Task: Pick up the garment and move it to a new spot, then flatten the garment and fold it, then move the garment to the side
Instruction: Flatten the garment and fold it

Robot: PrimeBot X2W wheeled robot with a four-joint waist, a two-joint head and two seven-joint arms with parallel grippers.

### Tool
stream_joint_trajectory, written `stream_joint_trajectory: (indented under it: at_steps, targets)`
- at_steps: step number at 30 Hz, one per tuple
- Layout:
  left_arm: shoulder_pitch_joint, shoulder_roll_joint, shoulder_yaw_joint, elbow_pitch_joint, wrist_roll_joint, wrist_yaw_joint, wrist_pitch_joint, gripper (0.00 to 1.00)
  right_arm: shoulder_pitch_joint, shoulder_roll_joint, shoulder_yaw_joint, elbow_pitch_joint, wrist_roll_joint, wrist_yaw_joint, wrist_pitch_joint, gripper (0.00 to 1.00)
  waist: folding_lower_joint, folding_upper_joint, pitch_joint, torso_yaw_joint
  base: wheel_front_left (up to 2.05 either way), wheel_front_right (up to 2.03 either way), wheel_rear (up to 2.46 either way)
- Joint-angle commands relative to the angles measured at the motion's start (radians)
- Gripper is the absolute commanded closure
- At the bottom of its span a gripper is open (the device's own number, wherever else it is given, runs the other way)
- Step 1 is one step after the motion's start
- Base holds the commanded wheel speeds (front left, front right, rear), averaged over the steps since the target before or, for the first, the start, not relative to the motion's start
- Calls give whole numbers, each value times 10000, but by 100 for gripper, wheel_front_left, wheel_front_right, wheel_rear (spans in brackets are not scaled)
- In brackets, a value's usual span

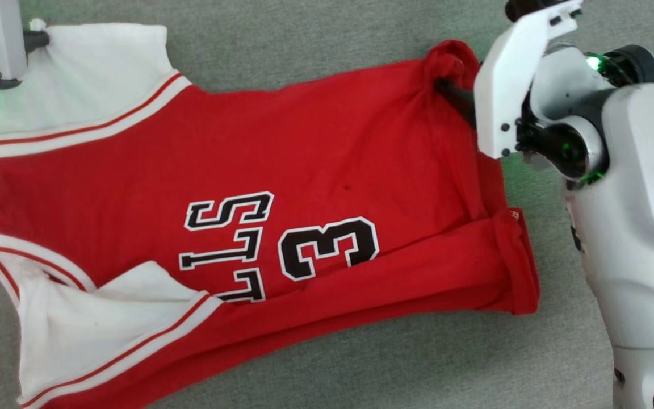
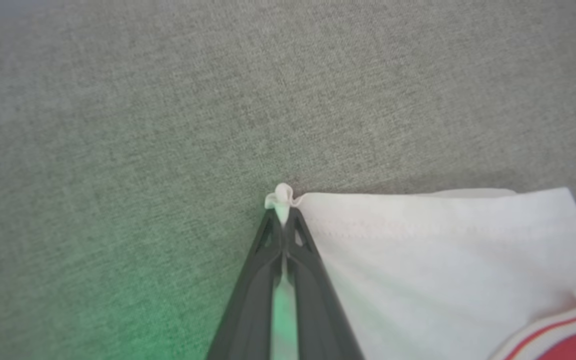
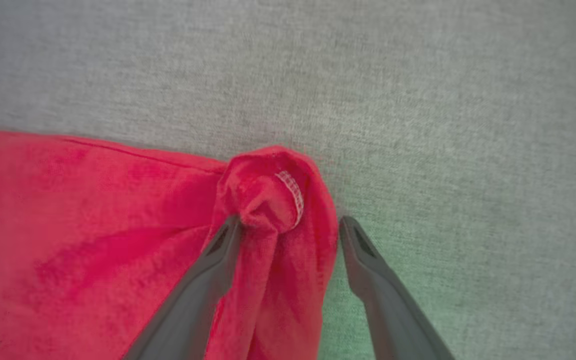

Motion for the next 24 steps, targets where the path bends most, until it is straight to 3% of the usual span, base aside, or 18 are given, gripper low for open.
stream_joint_trajectory:
  at_steps: [1,4,5,6,7,8,15,24]
  targets:
    - [657,-262,-312,296,74,-4,68,100,-272,65,33,359,-53,-8,130,0,0,0,41,59,0,0,0]
    - [635,-419,-323,392,74,-86,10,100,-547,97,11,1058,-133,-8,302,0,0,0,70,159,0,0,0]
    - [638,-452,-328,432,78,-91,8,100,-620,110,40,1292,-131,-8,401,26,0,0,74,179,0,0,0]
    - [631,-511,-336,474,77,-90,-5,100,-675,119,59,1487,-100,-8,470,79,0,0,80,215,0,0,0]
    - [631,-511,-336,474,77,-90,-5,100,-675,119,59,1487,-100,-8,470,79,0,0,80,215,0,0,0]
    - [605,-571,-330,568,86,-158,-70,100,-759,113,143,1822,-34,-8,580,100,0,0,79,276,0,0,0]
    - [522,-803,-235,798,87,-379,-471,100,-953,-193,93,2348,175,-14,-53,100,0,0,-97,538,0,0,0]
    - [494,-1129,72,821,-216,-767,-1179,100,-454,-806,751,2238,972,-11,-1384,100,0,0,-977,1093,0,0,0]
